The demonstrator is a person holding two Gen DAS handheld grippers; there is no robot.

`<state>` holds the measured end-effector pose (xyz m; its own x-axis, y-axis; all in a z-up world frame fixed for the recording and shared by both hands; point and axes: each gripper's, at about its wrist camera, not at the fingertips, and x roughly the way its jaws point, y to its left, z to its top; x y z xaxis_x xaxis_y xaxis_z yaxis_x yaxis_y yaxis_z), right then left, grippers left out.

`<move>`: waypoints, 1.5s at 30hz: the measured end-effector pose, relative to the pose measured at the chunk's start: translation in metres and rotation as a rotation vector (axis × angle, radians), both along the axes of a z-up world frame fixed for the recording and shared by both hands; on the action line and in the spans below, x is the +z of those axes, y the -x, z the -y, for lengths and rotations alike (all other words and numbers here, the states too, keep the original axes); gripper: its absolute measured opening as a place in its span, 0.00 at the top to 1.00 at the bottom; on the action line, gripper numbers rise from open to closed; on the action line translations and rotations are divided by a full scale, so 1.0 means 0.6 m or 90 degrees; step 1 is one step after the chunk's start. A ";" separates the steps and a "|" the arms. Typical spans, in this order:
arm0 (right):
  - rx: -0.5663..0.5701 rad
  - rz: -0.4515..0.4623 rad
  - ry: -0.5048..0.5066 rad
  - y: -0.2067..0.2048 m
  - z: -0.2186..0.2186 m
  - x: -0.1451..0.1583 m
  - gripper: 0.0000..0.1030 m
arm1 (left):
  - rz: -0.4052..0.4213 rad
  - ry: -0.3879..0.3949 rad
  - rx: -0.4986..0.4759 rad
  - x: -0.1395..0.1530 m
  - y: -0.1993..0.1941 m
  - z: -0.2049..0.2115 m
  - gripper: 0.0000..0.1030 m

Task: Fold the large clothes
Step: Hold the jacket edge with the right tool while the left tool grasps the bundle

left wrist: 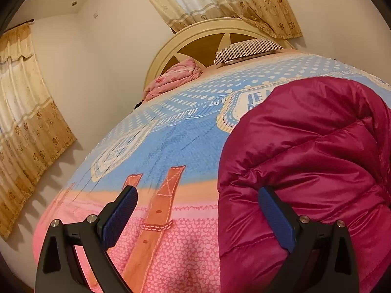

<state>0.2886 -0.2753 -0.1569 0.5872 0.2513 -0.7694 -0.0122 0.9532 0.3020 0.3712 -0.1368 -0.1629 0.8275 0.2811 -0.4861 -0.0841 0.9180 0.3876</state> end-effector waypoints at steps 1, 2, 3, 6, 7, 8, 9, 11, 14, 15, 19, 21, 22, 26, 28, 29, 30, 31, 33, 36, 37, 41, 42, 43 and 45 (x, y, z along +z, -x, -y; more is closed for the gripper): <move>-0.001 -0.001 -0.004 0.000 0.001 -0.003 0.91 | 0.002 0.001 -0.001 -0.004 0.000 -0.001 0.03; 0.000 -0.002 -0.008 -0.001 0.002 -0.006 0.91 | 0.004 0.005 -0.002 -0.008 0.000 -0.003 0.03; 0.000 -0.002 -0.010 -0.002 0.002 -0.008 0.91 | 0.006 0.010 -0.003 -0.013 0.000 -0.004 0.03; 0.001 0.007 0.001 0.003 -0.002 -0.013 0.91 | 0.002 0.035 -0.005 -0.025 0.003 -0.014 0.03; 0.001 0.011 0.006 0.005 -0.004 -0.015 0.91 | -0.001 0.040 -0.006 -0.026 0.003 -0.016 0.03; -0.001 0.016 0.012 0.006 -0.006 -0.015 0.91 | -0.003 0.041 -0.006 -0.027 0.002 -0.016 0.03; -0.003 0.020 0.017 0.004 -0.007 -0.016 0.91 | -0.004 0.041 -0.006 -0.027 0.002 -0.015 0.03; -0.005 0.025 0.026 0.005 -0.009 -0.019 0.91 | -0.007 0.042 -0.007 -0.027 0.000 -0.015 0.03; -0.007 0.029 0.038 0.008 -0.014 -0.022 0.91 | -0.017 0.047 -0.008 -0.028 -0.004 -0.013 0.03; -0.005 0.030 0.043 0.007 -0.016 -0.022 0.91 | -0.022 0.052 -0.008 -0.029 -0.006 -0.015 0.03; -0.004 0.034 0.053 0.009 -0.021 -0.022 0.91 | -0.029 0.060 -0.007 -0.033 -0.006 -0.019 0.02; -0.005 0.037 0.058 0.010 -0.023 -0.022 0.91 | -0.028 0.058 -0.006 -0.032 -0.006 -0.019 0.02; -0.006 0.038 0.060 0.009 -0.023 -0.023 0.91 | -0.028 0.058 -0.006 -0.032 -0.007 -0.019 0.02; -0.005 0.039 0.064 0.012 -0.027 -0.024 0.91 | -0.032 0.061 -0.004 -0.032 -0.008 -0.022 0.02; -0.001 0.038 0.065 0.011 -0.027 -0.025 0.91 | -0.039 0.069 -0.002 -0.030 -0.006 -0.025 0.02; 0.002 0.036 0.065 0.011 -0.026 -0.023 0.91 | -0.045 0.075 0.000 -0.028 -0.004 -0.029 0.02; 0.005 0.036 0.066 0.011 -0.026 -0.020 0.91 | -0.050 0.084 0.003 -0.026 0.001 -0.034 0.02; 0.008 0.037 0.067 0.011 -0.025 -0.015 0.90 | -0.053 0.092 0.004 -0.024 0.005 -0.038 0.02; 0.002 0.051 0.061 0.018 -0.018 0.000 0.82 | -0.054 0.102 0.003 -0.018 0.019 -0.046 0.02; -0.010 0.084 0.053 0.032 -0.003 0.019 0.38 | -0.047 0.123 -0.005 -0.011 0.046 -0.064 0.02; -0.019 0.100 0.040 0.037 0.006 0.025 0.17 | -0.047 0.129 -0.008 -0.012 0.051 -0.068 0.02; -0.043 0.075 0.065 0.026 0.020 0.010 0.27 | -0.063 0.154 -0.013 -0.021 0.052 -0.076 0.02; -0.043 0.061 0.048 0.021 0.025 0.001 0.30 | -0.066 0.161 -0.015 -0.023 0.051 -0.076 0.02; -0.045 0.052 0.030 0.019 0.030 -0.007 0.30 | -0.068 0.167 -0.017 -0.025 0.051 -0.077 0.02; -0.045 0.044 0.019 0.017 0.032 -0.017 0.31 | -0.070 0.168 -0.020 -0.030 0.050 -0.075 0.02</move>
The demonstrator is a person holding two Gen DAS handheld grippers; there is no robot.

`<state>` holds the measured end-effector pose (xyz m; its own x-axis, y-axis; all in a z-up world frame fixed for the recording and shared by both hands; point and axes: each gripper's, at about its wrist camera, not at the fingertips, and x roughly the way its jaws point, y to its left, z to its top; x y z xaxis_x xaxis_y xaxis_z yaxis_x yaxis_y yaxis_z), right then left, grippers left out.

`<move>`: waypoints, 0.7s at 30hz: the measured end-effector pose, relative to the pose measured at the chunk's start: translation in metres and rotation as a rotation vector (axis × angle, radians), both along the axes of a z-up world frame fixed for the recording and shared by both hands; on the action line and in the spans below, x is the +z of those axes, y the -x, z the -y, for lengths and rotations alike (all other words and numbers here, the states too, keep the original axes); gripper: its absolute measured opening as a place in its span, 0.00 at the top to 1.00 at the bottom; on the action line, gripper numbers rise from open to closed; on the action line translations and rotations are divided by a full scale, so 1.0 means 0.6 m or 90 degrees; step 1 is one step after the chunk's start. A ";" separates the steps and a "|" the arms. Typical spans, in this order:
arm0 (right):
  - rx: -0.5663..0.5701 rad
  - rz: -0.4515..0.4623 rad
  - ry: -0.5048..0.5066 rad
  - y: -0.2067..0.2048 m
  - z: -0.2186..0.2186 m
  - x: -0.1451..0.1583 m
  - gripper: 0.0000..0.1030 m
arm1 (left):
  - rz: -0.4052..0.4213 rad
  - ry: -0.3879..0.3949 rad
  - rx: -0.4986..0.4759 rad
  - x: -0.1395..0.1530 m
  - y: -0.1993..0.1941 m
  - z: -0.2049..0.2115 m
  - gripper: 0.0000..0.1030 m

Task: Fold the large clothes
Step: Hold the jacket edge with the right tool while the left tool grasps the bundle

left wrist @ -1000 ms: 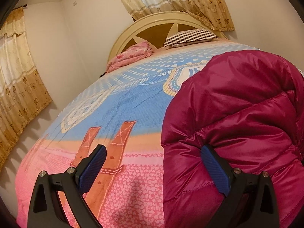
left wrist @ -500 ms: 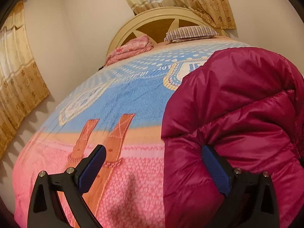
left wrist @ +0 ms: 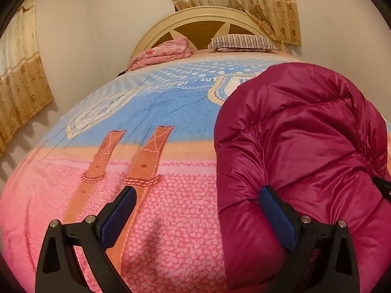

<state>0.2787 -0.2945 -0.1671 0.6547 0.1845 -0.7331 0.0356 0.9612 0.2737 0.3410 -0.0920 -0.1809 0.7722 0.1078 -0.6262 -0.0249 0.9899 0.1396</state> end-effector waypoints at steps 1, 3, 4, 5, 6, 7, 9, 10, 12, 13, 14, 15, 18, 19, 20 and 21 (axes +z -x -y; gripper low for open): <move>0.003 -0.002 -0.001 -0.001 -0.001 -0.003 0.31 | -0.001 -0.002 -0.001 -0.002 0.000 0.002 0.02; 0.010 -0.015 -0.015 -0.007 0.000 -0.011 0.32 | 0.000 -0.005 -0.002 -0.001 0.001 0.004 0.02; 0.012 -0.021 -0.028 -0.010 0.007 -0.016 0.32 | 0.001 -0.008 -0.004 -0.001 0.003 0.006 0.02; 0.014 -0.024 -0.041 -0.013 0.014 -0.022 0.32 | 0.002 -0.012 -0.006 -0.002 0.003 0.009 0.02; 0.016 -0.022 -0.044 -0.015 0.017 -0.023 0.32 | 0.000 -0.018 -0.010 -0.003 0.003 0.013 0.02; 0.019 -0.019 -0.038 -0.015 0.015 -0.022 0.33 | -0.002 -0.020 -0.014 -0.004 0.002 0.015 0.02; 0.021 -0.013 -0.023 -0.015 0.010 -0.022 0.34 | -0.011 -0.021 -0.023 -0.007 -0.001 0.019 0.02; 0.024 -0.011 -0.025 -0.012 0.007 -0.022 0.36 | -0.013 -0.018 -0.025 -0.007 -0.001 0.017 0.02; 0.031 -0.004 -0.046 -0.010 0.013 -0.025 0.37 | -0.014 -0.004 -0.029 -0.006 0.001 0.013 0.02; 0.032 -0.003 -0.055 -0.011 0.014 -0.028 0.37 | -0.013 0.006 -0.035 -0.006 0.003 0.010 0.02; 0.034 -0.002 -0.063 -0.008 0.016 -0.029 0.38 | -0.012 0.011 -0.040 -0.006 0.005 0.009 0.02; 0.038 0.000 -0.064 -0.008 0.016 -0.028 0.40 | -0.011 0.013 -0.045 -0.005 0.007 0.010 0.03; 0.053 0.004 -0.054 -0.005 0.008 -0.025 0.45 | -0.011 0.009 -0.057 -0.006 0.009 0.015 0.03; 0.055 0.005 -0.055 -0.002 0.010 -0.026 0.47 | -0.011 0.010 -0.061 -0.006 0.009 0.015 0.03; 0.057 0.005 -0.057 -0.003 0.011 -0.026 0.47 | -0.011 0.011 -0.065 -0.006 0.009 0.016 0.04; 0.059 0.005 -0.062 -0.003 0.012 -0.027 0.48 | -0.012 0.014 -0.071 -0.006 0.010 0.017 0.07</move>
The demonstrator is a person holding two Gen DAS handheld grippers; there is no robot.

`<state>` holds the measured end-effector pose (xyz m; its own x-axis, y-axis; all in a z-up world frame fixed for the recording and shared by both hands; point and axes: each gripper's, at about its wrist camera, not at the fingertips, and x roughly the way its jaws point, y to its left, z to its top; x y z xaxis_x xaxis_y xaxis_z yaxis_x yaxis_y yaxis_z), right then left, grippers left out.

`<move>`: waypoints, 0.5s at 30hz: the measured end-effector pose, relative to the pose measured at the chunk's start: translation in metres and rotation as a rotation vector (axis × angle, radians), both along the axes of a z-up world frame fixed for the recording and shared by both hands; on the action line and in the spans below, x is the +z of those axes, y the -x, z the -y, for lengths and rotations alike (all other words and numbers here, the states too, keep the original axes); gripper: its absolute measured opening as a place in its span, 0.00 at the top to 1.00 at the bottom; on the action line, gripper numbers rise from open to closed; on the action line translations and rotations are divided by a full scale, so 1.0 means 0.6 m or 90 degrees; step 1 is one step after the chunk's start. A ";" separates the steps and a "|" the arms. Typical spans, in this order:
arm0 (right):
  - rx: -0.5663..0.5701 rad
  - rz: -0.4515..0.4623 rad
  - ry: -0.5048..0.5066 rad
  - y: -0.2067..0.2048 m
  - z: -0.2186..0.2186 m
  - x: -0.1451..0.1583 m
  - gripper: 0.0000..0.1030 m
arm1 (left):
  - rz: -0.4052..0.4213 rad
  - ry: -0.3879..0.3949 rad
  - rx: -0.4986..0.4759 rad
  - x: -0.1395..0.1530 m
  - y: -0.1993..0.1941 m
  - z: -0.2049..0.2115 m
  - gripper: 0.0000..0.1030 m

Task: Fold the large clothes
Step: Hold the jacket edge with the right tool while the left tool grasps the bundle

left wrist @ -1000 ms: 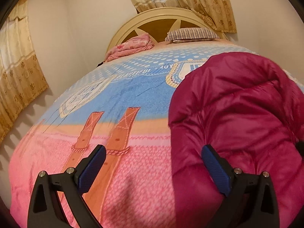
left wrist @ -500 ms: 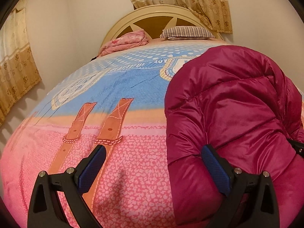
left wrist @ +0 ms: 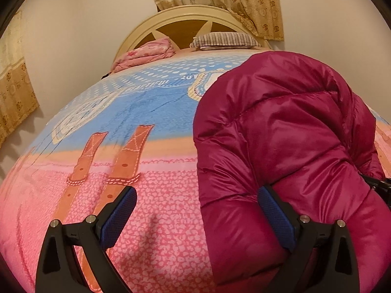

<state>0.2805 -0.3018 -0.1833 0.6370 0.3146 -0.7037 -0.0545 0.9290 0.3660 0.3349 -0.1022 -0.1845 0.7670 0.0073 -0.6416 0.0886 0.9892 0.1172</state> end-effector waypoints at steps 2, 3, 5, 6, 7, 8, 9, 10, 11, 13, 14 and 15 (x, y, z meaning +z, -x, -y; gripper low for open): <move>0.003 0.001 -0.003 -0.001 -0.001 0.000 0.50 | 0.001 0.002 -0.017 0.001 0.003 0.004 0.14; 0.006 0.003 -0.003 -0.002 -0.003 0.000 0.52 | 0.002 0.000 -0.024 0.002 0.004 0.007 0.19; 0.009 0.004 -0.004 -0.001 -0.005 0.001 0.53 | 0.002 -0.002 -0.038 0.002 0.007 0.013 0.24; 0.010 0.003 -0.004 0.000 -0.005 0.001 0.53 | 0.001 -0.001 -0.043 0.002 0.008 0.016 0.26; 0.010 0.003 -0.004 0.000 -0.005 0.001 0.53 | 0.000 -0.001 -0.048 0.002 0.008 0.017 0.27; 0.011 0.003 -0.004 -0.001 -0.005 0.001 0.53 | -0.001 0.000 -0.051 0.003 0.007 0.018 0.29; 0.011 0.003 -0.002 -0.001 -0.005 0.001 0.53 | -0.004 0.003 -0.056 0.003 0.007 0.019 0.31; 0.012 0.003 -0.002 -0.002 -0.006 0.001 0.52 | -0.006 0.005 -0.061 0.003 0.007 0.020 0.33; 0.012 0.003 0.000 -0.002 -0.006 0.001 0.52 | -0.007 0.006 -0.065 0.004 0.008 0.021 0.34; 0.012 0.003 0.001 -0.003 -0.007 0.000 0.52 | -0.009 0.006 -0.075 0.004 0.011 0.026 0.39; 0.013 0.004 0.002 -0.003 -0.007 0.000 0.52 | -0.010 0.008 -0.085 0.005 0.012 0.029 0.46; 0.014 0.004 0.003 -0.003 -0.008 0.001 0.52 | -0.011 0.009 -0.098 0.005 0.014 0.032 0.55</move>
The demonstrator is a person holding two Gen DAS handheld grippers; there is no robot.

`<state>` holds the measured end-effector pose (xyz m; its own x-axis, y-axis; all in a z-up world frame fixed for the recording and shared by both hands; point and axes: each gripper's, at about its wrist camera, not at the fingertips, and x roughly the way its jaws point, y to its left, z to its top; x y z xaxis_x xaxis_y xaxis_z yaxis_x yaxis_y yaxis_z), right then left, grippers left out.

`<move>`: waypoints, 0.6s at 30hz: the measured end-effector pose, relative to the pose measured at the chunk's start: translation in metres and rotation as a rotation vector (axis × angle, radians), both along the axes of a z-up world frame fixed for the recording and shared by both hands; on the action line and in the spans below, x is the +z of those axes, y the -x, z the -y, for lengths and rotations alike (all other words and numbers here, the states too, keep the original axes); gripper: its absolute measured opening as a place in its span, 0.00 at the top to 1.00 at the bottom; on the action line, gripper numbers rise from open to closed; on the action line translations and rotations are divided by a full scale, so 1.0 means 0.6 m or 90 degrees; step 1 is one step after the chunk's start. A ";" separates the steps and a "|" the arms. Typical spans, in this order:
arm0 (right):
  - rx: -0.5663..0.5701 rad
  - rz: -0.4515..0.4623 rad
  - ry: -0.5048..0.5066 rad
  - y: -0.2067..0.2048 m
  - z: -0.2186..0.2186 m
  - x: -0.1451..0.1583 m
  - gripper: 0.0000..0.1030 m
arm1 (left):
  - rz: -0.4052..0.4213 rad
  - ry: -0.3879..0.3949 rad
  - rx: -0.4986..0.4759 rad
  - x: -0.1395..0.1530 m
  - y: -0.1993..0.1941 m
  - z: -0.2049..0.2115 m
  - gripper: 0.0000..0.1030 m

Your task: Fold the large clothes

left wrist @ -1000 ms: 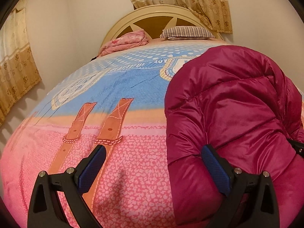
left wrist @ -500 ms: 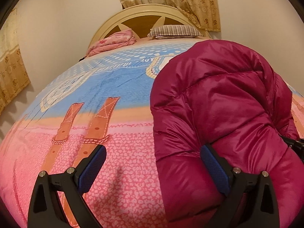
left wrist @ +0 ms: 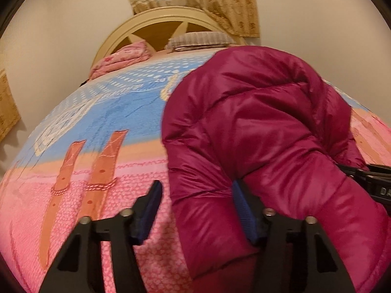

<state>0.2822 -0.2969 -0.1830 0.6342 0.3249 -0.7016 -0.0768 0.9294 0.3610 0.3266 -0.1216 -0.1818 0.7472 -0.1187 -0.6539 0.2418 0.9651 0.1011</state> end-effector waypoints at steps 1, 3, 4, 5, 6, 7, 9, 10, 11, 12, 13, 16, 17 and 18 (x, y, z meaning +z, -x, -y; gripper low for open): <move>0.001 0.000 0.001 0.000 -0.001 0.000 0.52 | 0.000 -0.001 -0.013 0.000 0.002 0.005 0.59; 0.004 0.000 0.003 0.000 -0.002 0.000 0.52 | 0.004 -0.012 -0.020 0.001 0.005 0.011 0.64; 0.005 -0.001 0.002 -0.001 -0.002 0.000 0.53 | 0.002 -0.010 -0.024 0.001 0.005 0.012 0.64; 0.006 -0.001 0.001 -0.001 -0.002 0.000 0.53 | -0.003 -0.003 -0.025 0.000 0.004 0.011 0.64; 0.007 -0.001 0.000 -0.002 -0.001 0.000 0.53 | -0.011 0.008 -0.025 0.000 0.001 0.008 0.64; 0.007 -0.001 -0.001 -0.002 -0.001 -0.001 0.54 | -0.018 0.020 -0.026 0.000 -0.002 0.006 0.64; 0.009 0.000 0.001 -0.003 -0.001 0.000 0.55 | -0.022 0.028 -0.035 0.000 -0.003 0.005 0.68; 0.010 0.001 0.002 -0.004 -0.002 0.000 0.56 | -0.022 0.029 -0.039 0.001 -0.002 0.007 0.69; 0.011 0.001 0.003 -0.004 -0.003 0.000 0.56 | -0.020 0.026 -0.044 0.002 0.000 0.008 0.73; 0.011 0.002 0.003 -0.004 -0.004 0.000 0.58 | -0.017 0.023 -0.051 0.003 0.003 0.011 0.78; 0.014 0.003 0.003 -0.005 -0.005 0.000 0.60 | -0.013 0.016 -0.055 0.003 0.006 0.015 0.80; 0.023 0.014 0.008 -0.003 -0.012 0.002 0.67 | -0.004 0.000 -0.052 0.009 0.012 0.021 0.91; 0.025 0.018 0.007 -0.003 -0.012 0.003 0.68 | 0.000 -0.004 -0.049 0.012 0.014 0.021 0.95; 0.027 0.022 0.003 -0.002 -0.011 0.005 0.71 | 0.005 -0.007 -0.045 0.017 0.019 0.021 0.97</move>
